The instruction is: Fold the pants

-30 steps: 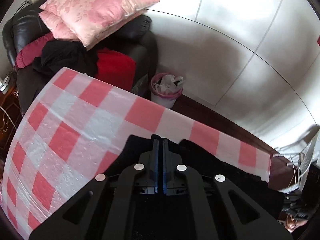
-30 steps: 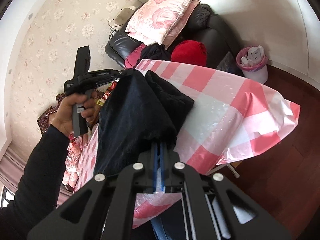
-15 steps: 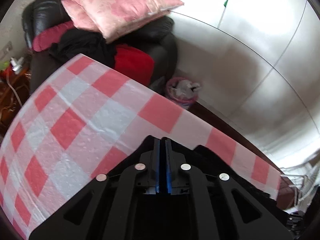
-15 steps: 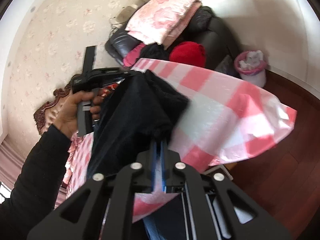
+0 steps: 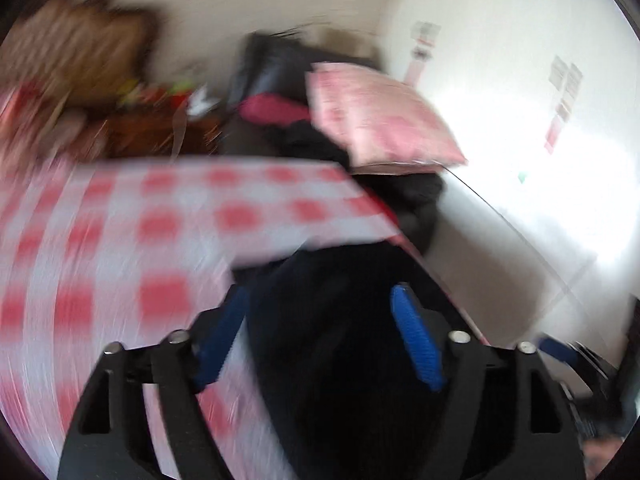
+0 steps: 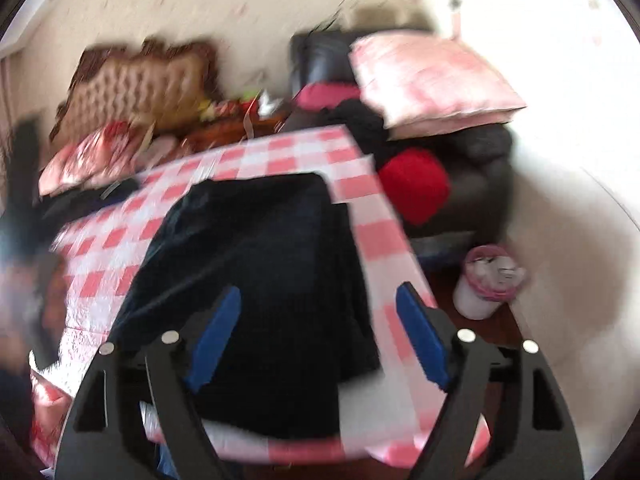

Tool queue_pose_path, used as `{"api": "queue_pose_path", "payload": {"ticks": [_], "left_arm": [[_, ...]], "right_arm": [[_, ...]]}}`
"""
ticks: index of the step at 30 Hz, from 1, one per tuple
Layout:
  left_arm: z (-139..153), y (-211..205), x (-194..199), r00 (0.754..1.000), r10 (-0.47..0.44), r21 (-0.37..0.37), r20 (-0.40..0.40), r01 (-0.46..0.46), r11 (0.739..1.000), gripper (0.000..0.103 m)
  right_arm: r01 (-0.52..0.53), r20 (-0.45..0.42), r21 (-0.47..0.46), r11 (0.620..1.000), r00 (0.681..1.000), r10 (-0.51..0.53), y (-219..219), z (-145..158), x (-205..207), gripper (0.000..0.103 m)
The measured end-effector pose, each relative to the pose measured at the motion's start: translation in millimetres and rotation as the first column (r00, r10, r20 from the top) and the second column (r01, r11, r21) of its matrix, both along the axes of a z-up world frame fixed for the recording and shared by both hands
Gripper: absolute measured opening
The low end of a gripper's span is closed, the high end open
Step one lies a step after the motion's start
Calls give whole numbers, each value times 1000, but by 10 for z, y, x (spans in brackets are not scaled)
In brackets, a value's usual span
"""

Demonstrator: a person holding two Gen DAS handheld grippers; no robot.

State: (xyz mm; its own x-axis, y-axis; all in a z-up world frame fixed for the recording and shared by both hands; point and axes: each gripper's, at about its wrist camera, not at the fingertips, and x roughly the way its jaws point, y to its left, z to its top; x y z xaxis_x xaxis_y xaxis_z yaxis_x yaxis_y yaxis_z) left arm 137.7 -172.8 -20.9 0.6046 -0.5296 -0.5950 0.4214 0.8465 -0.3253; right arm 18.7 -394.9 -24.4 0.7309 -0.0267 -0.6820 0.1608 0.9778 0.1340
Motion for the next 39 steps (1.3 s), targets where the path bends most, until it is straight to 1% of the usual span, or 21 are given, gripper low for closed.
{"api": "queue_pose_path", "payload": {"ticks": [2,4,5,8,9,10,11,13,14,18,20,23,25,26,28,31,33,34,35,37,39], "left_arm": [[-293,324,-85,990,19,-104,-136,-34,994,72],[-537,481,-146,963,-49,-209,-265,-7,978,72],[-617,519,-205,951,-81,-239,-297,8,971,72],[-715,463,-220,935,-133,-269,-328,42,962,70],[-760,429,-188,930,-135,-268,-343,41,963,65],[-796,372,-136,926,-154,-269,-344,60,961,55],[-824,318,-78,924,-177,-273,-340,83,959,40],[-868,276,22,921,-177,-260,-347,87,962,23],[-880,259,104,923,-177,-262,-341,88,961,21],[-865,282,361,933,-158,-239,-323,81,968,22],[-840,319,414,929,-151,-217,-338,79,973,32],[-541,450,450,969,-129,-189,-212,89,978,32],[-393,459,589,982,-108,-147,-154,86,985,31],[-331,391,717,986,-106,-117,-126,91,989,23],[-240,187,870,984,-171,-96,-58,165,982,16],[-265,-379,1037,942,-335,53,-3,335,941,15],[-449,-494,1374,970,-243,216,-28,243,946,14],[-494,-372,1523,986,-164,239,-31,167,957,12],[-474,-111,1656,1000,-9,275,8,6,962,4],[-349,97,1637,999,4,183,34,-10,983,4],[-181,13,1376,985,-148,104,86,139,985,4]], "right_arm": [[-31,-87,49,998,996,35,-140,-102,292,80],[-112,-147,158,981,980,136,-256,-244,538,80],[-108,-164,149,983,977,133,-277,-291,612,80],[-148,-220,141,979,959,177,-303,-465,805,80],[-145,-228,155,977,957,179,-313,-500,839,71],[-174,-224,199,964,950,218,-289,-546,870,58],[-172,-222,169,971,953,207,-247,-555,878,58],[-178,-216,117,977,956,200,-148,-540,874,53],[-175,-206,114,978,959,195,-137,-528,898,51],[-172,-170,123,977,967,192,-90,-522,1090,45],[-184,-173,80,980,965,195,-30,-521,1197,46],[-160,-199,-23,987,968,153,13,-372,1147,46],[-129,-160,-92,987,981,113,25,-137,1118,48],[-141,-129,-74,987,983,131,31,-12,1114,48],[-179,-117,-37,983,978,174,103,112,1248,50],[-247,-160,-56,967,959,235,306,38,1664,49],[-223,-273,-98,970,943,189,258,-223,1975,41],[-212,-280,-84,974,943,181,192,-286,2017,34],[-203,-267,-57,977,946,181,130,-295,2019,34],[-200,-260,-75,977,950,175,123,-195,1974,34],[-196,-202,-105,975,964,172,177,-17,1953,43]]}}
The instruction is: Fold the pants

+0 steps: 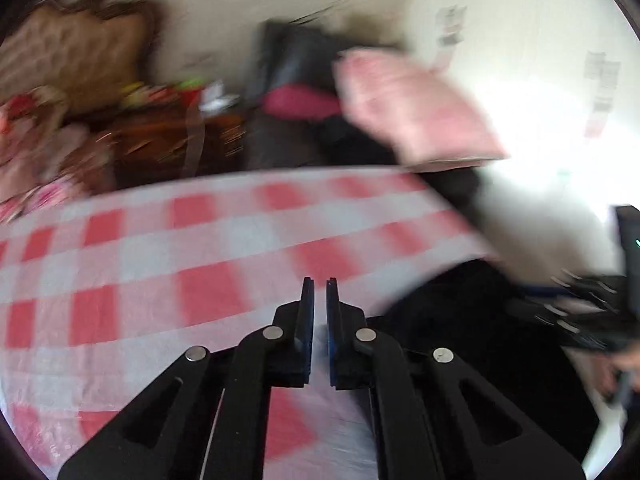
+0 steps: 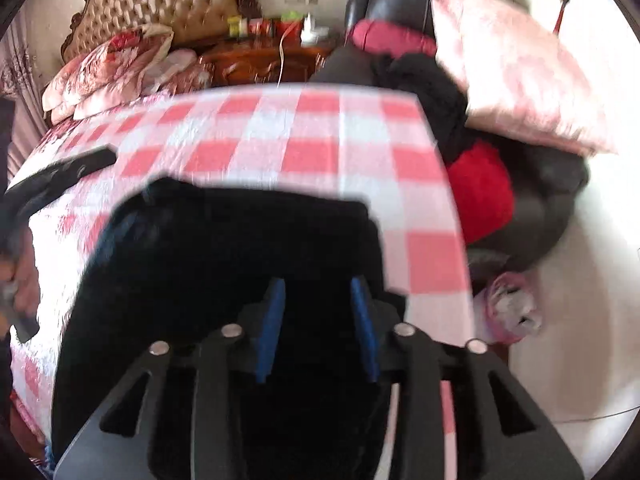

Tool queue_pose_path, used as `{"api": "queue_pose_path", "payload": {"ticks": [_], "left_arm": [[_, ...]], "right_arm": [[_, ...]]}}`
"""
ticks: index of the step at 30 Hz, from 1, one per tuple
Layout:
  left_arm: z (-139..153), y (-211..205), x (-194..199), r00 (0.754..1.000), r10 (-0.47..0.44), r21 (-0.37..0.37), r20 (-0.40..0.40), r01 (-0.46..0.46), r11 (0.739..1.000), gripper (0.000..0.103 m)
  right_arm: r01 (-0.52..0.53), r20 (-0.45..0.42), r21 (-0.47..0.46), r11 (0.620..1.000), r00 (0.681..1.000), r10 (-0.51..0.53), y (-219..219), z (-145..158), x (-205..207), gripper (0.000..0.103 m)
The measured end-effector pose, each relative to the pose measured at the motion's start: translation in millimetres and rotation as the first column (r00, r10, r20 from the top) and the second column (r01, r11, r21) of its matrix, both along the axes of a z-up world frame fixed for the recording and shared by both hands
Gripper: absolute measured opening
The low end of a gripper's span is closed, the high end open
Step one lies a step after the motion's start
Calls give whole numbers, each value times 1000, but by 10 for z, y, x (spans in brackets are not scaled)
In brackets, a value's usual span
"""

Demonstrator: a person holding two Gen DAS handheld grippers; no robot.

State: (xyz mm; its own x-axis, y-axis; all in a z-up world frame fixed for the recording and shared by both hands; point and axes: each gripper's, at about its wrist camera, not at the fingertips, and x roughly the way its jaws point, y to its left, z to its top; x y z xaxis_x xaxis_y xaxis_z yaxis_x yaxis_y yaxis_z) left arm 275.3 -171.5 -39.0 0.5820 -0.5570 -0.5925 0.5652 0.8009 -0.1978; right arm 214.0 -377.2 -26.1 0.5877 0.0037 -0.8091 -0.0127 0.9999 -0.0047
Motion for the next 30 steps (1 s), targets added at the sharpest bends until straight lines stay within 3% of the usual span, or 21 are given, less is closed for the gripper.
{"api": "queue_pose_path", "payload": {"ticks": [2,4,5,6,7,8,10,12,13,15,18,19,20,22,23,24,27,28,30], "left_arm": [[-12,-255,-200,986,-165,22,2,164,986,9],[-190,-541,-230,972,-234,117,-19,235,965,17],[-344,-593,-139,979,-203,188,-34,205,961,16],[-374,-508,-48,989,-143,195,-22,145,970,16],[-311,-348,12,999,-27,221,30,20,975,16],[-251,-209,1,994,67,252,88,-87,964,16],[-60,55,-94,967,176,209,182,-213,955,25],[85,148,-305,967,154,152,203,-186,971,40],[106,95,-436,974,111,137,197,-139,981,45],[70,-68,-702,991,-6,102,135,-8,995,46],[-179,-291,-1020,996,-82,159,41,75,984,46],[-390,-346,-1036,998,-61,246,-6,61,967,48],[-470,-308,-1067,1000,-19,270,-2,18,963,54],[-428,-158,-1142,996,91,273,15,-91,958,52],[-325,-40,-1273,985,160,268,61,-170,948,50],[-254,20,-1412,981,181,232,73,-193,953,50],[-215,-41,-1713,998,59,89,-29,-56,994,51],[-261,-113,-1763,998,20,71,-66,-15,997,51],[-381,-252,-1865,997,39,133,-60,-31,991,51]], "right_arm": [[-49,49,29,998,998,48,55,78,73,52],[-53,22,-28,998,998,54,98,1,291,55],[-35,-7,-74,997,999,34,82,-78,373,54],[-5,-36,-130,991,999,1,24,-172,463,53],[50,-44,-178,983,997,-59,-109,-224,496,53],[97,-26,-172,980,994,-103,-243,-189,460,53],[171,46,-149,974,985,-166,-419,0,262,57],[136,75,-110,985,989,-128,-366,132,83,61],[63,79,-75,995,995,-57,-224,172,-2,67],[-68,53,-37,997,996,70,63,122,-149,72],[-37,24,-173,984,999,42,181,-72,-346,72],[15,1,-246,969,1000,-15,119,-187,-391,72],[71,1,-269,961,997,-73,19,-238,-480,72],[164,65,-203,965,986,-154,-94,-108,-817,72],[187,93,-214,959,981,-170,-56,-58,-987,74],[186,111,-224,957,980,-164,31,-17,-1177,74],[160,110,-144,977,983,-145,317,-46,-1618,78],[173,93,-112,979,982,-163,387,-93,-1726,78],[198,82,-105,975,978,-190,507,-196,-1851,78]]}}
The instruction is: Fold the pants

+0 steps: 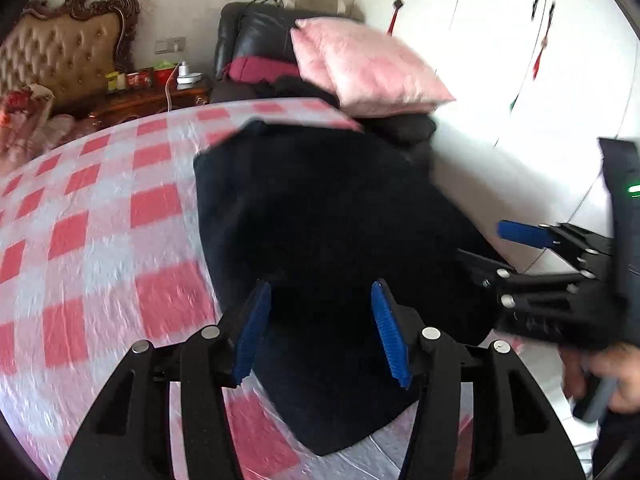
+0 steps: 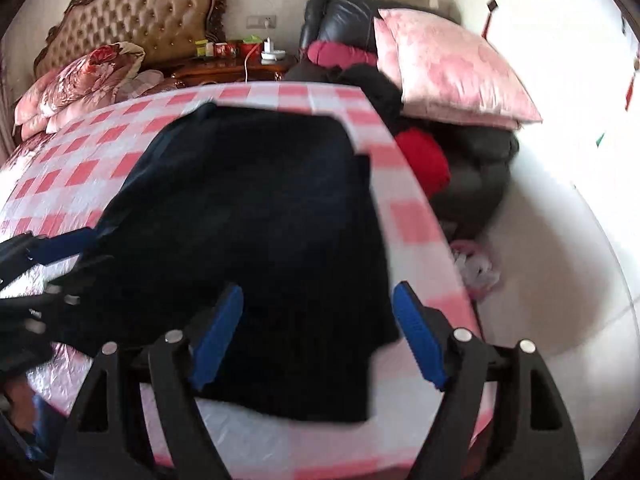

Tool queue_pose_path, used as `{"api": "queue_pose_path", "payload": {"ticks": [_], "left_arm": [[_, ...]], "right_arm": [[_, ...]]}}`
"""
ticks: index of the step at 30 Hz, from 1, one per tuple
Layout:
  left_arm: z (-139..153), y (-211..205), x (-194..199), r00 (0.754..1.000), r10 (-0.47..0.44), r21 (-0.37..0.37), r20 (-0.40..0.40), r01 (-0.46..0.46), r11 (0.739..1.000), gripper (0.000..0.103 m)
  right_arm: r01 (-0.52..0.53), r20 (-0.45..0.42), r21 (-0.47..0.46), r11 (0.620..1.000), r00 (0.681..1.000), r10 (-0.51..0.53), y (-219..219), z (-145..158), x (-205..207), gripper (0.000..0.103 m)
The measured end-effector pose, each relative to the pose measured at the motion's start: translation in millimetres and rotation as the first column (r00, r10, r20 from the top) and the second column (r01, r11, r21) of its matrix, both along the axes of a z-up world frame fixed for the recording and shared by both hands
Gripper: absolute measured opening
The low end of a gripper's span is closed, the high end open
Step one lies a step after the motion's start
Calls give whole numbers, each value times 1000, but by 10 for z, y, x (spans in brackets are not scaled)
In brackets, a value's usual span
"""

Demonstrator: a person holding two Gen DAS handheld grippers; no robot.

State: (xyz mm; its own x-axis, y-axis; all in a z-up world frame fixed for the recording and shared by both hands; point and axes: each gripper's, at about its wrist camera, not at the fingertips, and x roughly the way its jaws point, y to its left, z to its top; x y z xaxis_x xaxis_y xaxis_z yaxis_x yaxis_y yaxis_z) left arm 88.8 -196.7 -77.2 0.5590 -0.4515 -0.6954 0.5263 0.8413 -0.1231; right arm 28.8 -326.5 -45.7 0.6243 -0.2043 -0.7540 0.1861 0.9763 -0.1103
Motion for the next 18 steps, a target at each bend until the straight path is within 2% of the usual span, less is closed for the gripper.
{"api": "queue_pose_path", "payload": {"ticks": [5,11,15,17,18], "left_arm": [[12,-71,-83,1000,22,41,2,-23,999,57],[138,110,-210,999,45,52,-1,-44,998,60],[215,147,-256,998,63,56,13,-64,996,71],[280,150,-297,998,55,55,23,-56,997,80],[319,157,-322,998,63,54,33,-64,996,88]], "right_arm": [[24,-13,-7,1000,1000,-24,73,-173,-51,81],[25,-16,-22,999,1000,-25,8,-211,-7,83],[32,-15,-16,999,999,-33,-9,-217,7,83],[40,-12,-16,999,999,-40,-13,-200,-2,83],[42,-12,-17,999,999,-42,-14,-195,-6,83]]}}
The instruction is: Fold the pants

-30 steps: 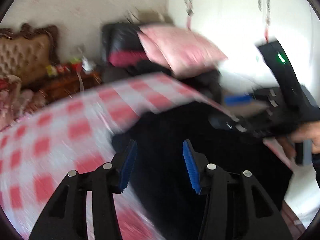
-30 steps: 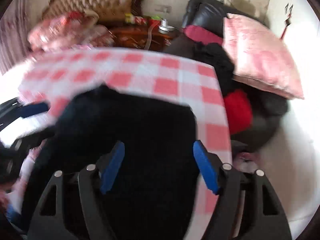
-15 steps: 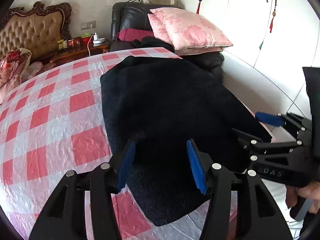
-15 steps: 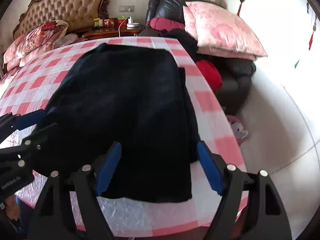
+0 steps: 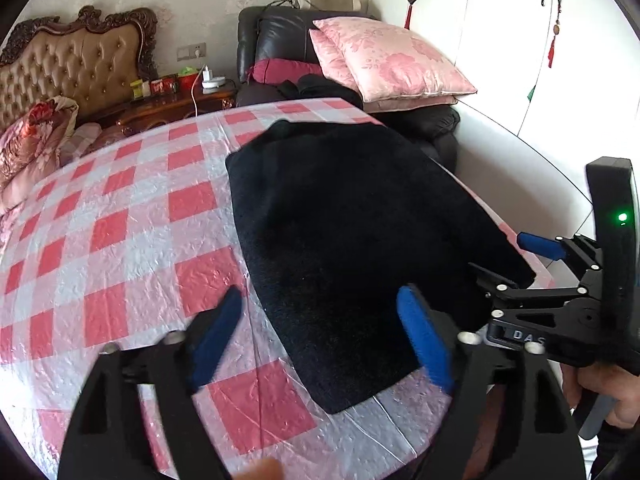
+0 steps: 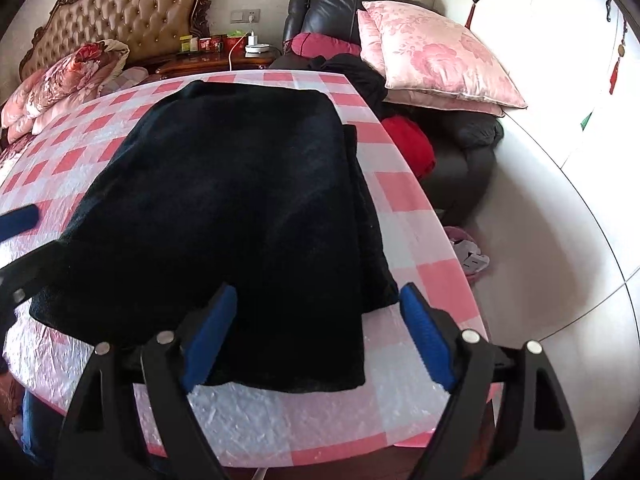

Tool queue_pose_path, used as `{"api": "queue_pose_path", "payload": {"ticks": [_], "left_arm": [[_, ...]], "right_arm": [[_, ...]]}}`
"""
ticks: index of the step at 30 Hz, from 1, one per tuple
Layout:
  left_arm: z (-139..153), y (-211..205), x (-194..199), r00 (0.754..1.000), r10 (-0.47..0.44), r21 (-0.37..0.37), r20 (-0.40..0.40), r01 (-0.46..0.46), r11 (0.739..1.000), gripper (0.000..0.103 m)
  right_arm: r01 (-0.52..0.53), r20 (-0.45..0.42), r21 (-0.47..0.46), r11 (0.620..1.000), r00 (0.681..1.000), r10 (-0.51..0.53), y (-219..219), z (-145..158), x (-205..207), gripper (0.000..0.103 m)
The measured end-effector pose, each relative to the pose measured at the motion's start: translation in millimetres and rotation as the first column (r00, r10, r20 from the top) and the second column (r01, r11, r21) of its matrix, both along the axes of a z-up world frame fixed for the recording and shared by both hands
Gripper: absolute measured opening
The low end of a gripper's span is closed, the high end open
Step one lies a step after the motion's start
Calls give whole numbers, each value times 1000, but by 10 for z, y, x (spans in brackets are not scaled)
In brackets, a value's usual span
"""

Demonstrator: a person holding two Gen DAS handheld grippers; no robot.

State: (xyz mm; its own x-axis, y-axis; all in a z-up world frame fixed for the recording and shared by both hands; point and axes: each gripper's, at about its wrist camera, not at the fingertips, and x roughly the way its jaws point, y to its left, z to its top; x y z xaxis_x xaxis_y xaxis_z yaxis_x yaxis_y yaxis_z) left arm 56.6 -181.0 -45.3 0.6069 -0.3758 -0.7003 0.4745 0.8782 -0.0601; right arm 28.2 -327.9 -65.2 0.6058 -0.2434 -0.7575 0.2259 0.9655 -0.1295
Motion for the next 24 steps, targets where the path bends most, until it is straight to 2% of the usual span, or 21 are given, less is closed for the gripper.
{"api": "queue_pose_path", "payload": {"ticks": [4,10,12,13,14,24], "left_arm": [[120,44,-37,1000,15,-37,-8,-15,999,89],[292,-27,-139,999,28,-9,30,-27,1000,89],[309,-54,-154,1000,15,-23,14,-15,1000,89],[318,-59,-162,1000,14,-35,6,-14,999,98],[323,-60,-169,1000,16,-41,2,-16,999,99],[333,-104,-135,998,56,-5,7,-56,998,99]], "right_arm": [[18,6,-3,1000,1000,-18,-8,46,-46,83],[71,31,15,997,997,-71,-82,176,-173,84],[80,41,22,997,996,-81,-94,221,-214,84],[84,48,25,996,995,-85,-98,250,-239,84],[87,53,28,996,995,-88,-105,268,-254,84],[101,93,48,994,990,-105,-162,449,-367,84]]}}
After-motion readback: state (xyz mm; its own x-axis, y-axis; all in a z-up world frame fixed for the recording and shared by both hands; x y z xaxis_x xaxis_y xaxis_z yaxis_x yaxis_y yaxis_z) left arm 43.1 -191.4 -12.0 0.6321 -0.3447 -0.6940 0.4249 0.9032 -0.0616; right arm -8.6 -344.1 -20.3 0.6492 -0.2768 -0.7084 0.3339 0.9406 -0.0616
